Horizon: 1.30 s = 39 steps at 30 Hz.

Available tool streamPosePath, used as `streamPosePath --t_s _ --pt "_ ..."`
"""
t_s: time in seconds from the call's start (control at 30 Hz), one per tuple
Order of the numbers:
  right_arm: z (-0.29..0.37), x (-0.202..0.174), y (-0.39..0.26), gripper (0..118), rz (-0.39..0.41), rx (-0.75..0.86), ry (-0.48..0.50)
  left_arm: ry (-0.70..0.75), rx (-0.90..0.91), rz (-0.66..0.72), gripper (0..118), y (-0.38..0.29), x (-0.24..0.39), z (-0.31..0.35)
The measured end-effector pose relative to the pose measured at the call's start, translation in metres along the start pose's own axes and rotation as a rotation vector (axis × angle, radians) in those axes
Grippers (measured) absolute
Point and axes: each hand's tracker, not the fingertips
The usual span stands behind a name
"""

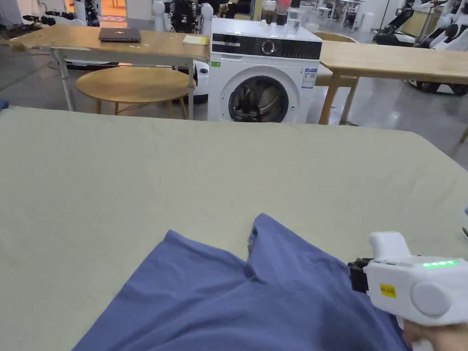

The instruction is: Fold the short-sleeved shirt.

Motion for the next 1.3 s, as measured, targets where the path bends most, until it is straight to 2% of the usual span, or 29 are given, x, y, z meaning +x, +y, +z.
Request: streamPosePath --t_s 0.1,0.13,0.17,0.2,0.27,0.3,0.33,0.5,0.53,0.57,0.6,0.63,0.67,0.77,0.93,1.03,1.13,1.3 --pt "-0.040 0.014 0.030 0 0.027 -0.093 0.008 -0.001 -0.006 0.005 1 0.003 0.002 0.002" --pt "-0.051 0.016 0.035 14 0.028 -0.110 0.016 -0.001 -0.009 0.005 1 0.003 0.003 0.002" --pt "-0.060 0.018 0.040 47 0.044 -0.149 0.009 -0.001 -0.010 0.006 1 0.003 0.004 0.002" --pt "-0.068 0.019 0.043 61 0.062 -0.178 -0.012 0.000 -0.013 0.006 1 0.005 0.003 0.001" --pt "-0.079 0.018 0.042 89 0.095 -0.242 0.009 -0.002 -0.018 0.013 1 0.006 0.004 0.001" --pt "-0.084 0.018 0.039 115 0.113 -0.267 0.025 -0.002 -0.020 0.016 1 0.006 0.005 0.000" --pt "-0.085 0.016 0.038 118 0.127 -0.255 0.012 -0.001 -0.024 0.017 1 0.007 0.002 -0.003" --pt "-0.106 0.008 0.024 117 0.214 -0.355 -0.034 -0.001 -0.040 0.020 1 0.008 0.003 -0.013" --pt "-0.105 0.007 0.023 113 0.197 -0.333 -0.014 0.001 -0.040 0.022 1 0.009 0.005 -0.013" --pt "-0.101 0.006 0.025 102 0.175 -0.325 0.003 0.001 -0.039 0.022 1 0.009 0.005 -0.012" --pt "-0.094 0.005 0.027 80 0.139 -0.312 0.058 0.001 -0.036 0.020 1 0.009 0.004 -0.011" --pt "-0.082 0.003 0.031 22 0.124 -0.271 0.072 0.001 -0.036 0.025 1 0.010 0.003 -0.011" --pt "-0.070 -0.002 0.034 0 0.145 -0.225 0.056 -0.003 -0.036 0.029 1 0.010 0.003 -0.011" --pt "-0.027 -0.007 0.045 0 0.145 -0.150 0.064 0.002 -0.010 0.044 1 0.013 0.001 -0.001" --pt "0.092 0.002 0.063 0 0.128 0.078 0.064 -0.036 0.159 0.108 1 0.044 -0.003 0.046" --pt "0.163 0.011 0.073 0 0.129 0.222 0.015 -0.052 0.257 0.080 1 0.075 0.004 0.077" --pt "0.235 0.024 0.085 0 0.057 0.354 -0.016 -0.060 0.363 0.040 1 0.120 0.021 0.113" --pt "0.312 0.049 0.106 0 0.012 0.487 -0.092 -0.059 0.472 0.002 1 0.195 0.048 0.161"
